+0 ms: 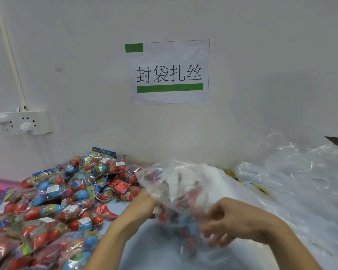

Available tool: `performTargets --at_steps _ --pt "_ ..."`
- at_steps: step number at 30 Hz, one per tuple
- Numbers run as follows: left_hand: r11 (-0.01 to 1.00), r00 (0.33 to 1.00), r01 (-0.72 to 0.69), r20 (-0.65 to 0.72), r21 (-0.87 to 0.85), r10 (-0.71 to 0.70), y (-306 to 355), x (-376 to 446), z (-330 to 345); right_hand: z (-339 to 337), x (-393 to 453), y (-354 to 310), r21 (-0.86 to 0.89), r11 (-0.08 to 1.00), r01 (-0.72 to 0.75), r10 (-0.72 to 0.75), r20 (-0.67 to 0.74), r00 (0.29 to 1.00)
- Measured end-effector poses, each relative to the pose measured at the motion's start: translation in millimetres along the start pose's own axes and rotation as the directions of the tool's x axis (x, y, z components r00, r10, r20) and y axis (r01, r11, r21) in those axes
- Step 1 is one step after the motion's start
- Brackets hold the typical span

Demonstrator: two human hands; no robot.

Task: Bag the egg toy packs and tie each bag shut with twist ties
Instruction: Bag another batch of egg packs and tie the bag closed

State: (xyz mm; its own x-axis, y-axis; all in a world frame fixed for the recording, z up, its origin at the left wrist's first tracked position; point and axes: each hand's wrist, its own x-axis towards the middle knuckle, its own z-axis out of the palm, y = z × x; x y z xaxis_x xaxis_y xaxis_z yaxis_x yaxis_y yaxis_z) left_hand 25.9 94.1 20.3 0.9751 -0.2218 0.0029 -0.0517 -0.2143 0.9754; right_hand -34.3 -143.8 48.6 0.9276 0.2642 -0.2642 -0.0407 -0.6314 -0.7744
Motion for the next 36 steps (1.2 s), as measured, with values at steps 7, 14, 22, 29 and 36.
performTargets --at_steps 7,14,22,29,36 --pt "0.996 0.995 0.043 0.086 0.076 -0.050 6 -4 -7 6 21 7 0.020 0.999 0.036 -0.020 -0.519 0.854" --pt "0.994 0.973 -0.085 -0.209 0.065 0.096 6 2 -9 -1 21 13 0.026 1.000 0.010 0.009 -0.646 0.764" --pt "0.959 0.937 -0.226 -0.231 0.171 0.262 2 5 3 -4 23 21 0.045 0.999 0.022 0.011 -0.635 0.772" --pt "0.982 0.962 -0.188 -0.198 0.022 0.188 19 0 6 -11 20 20 0.067 0.995 0.073 -0.001 -0.732 0.682" --pt "0.952 0.922 -0.305 -0.262 -0.037 0.285 65 -21 -6 -4 -4 -38 -0.073 0.803 0.592 -0.361 -0.849 0.386"
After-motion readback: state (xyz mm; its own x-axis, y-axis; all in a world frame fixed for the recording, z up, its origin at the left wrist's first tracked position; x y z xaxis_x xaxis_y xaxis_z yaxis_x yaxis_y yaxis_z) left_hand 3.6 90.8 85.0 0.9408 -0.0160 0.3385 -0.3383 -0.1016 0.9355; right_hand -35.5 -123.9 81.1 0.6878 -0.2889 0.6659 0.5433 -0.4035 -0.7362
